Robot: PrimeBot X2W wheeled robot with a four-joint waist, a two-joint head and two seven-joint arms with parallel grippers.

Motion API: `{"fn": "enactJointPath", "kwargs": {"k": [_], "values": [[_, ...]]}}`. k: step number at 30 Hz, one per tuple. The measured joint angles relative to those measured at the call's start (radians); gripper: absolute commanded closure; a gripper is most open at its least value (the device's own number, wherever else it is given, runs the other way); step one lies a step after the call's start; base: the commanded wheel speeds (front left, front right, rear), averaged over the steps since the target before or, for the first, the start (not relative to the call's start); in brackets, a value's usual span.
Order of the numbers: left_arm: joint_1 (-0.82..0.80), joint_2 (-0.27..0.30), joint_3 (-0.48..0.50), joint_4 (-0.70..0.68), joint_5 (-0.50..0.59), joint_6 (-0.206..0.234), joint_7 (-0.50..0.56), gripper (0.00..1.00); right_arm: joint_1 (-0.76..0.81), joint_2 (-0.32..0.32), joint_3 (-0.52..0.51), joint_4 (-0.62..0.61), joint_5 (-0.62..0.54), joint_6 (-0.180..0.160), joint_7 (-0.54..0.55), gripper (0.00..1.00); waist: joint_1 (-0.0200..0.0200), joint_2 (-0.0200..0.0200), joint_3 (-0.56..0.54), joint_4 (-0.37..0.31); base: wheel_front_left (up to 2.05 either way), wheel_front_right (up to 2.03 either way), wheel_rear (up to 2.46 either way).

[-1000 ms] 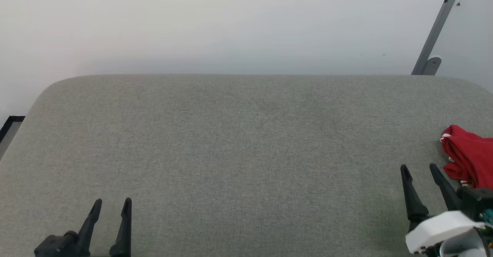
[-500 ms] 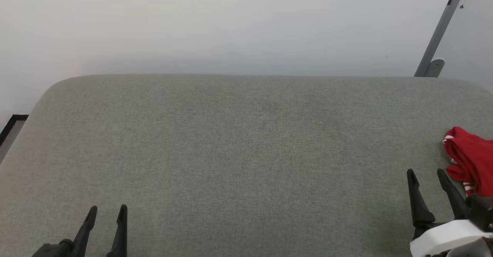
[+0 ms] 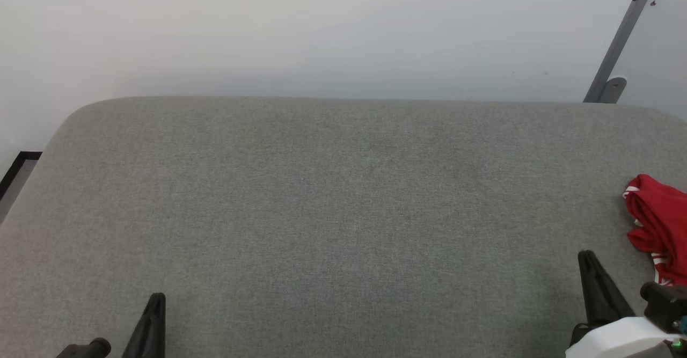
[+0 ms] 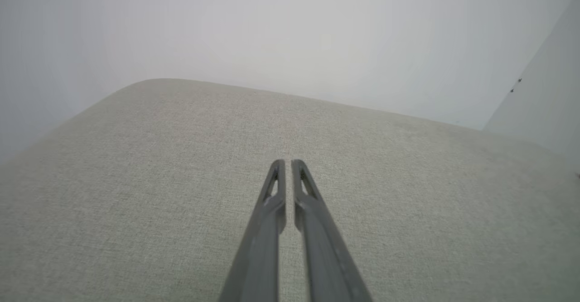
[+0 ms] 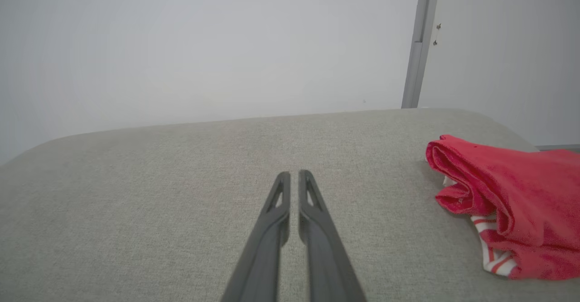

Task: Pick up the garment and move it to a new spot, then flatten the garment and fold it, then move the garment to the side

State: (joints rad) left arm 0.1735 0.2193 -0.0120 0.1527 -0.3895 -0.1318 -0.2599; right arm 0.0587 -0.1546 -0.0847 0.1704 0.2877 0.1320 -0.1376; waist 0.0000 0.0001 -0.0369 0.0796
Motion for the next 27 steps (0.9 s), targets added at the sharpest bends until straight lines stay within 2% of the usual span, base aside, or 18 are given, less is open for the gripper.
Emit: {"fn": "enactJointPath", "kwargs": {"k": [27], "values": [[-0.070, -0.054, 0.029, 0.038, -0.391, 0.000, 0.113, 1.00, -0.033, 0.035, -0.009, 0.031, 0.420, 0.000, 0.081, 1.00, 0.0000, 0.0000, 0.009, -0.017, 0.00, 0.00, 0.00]]}}
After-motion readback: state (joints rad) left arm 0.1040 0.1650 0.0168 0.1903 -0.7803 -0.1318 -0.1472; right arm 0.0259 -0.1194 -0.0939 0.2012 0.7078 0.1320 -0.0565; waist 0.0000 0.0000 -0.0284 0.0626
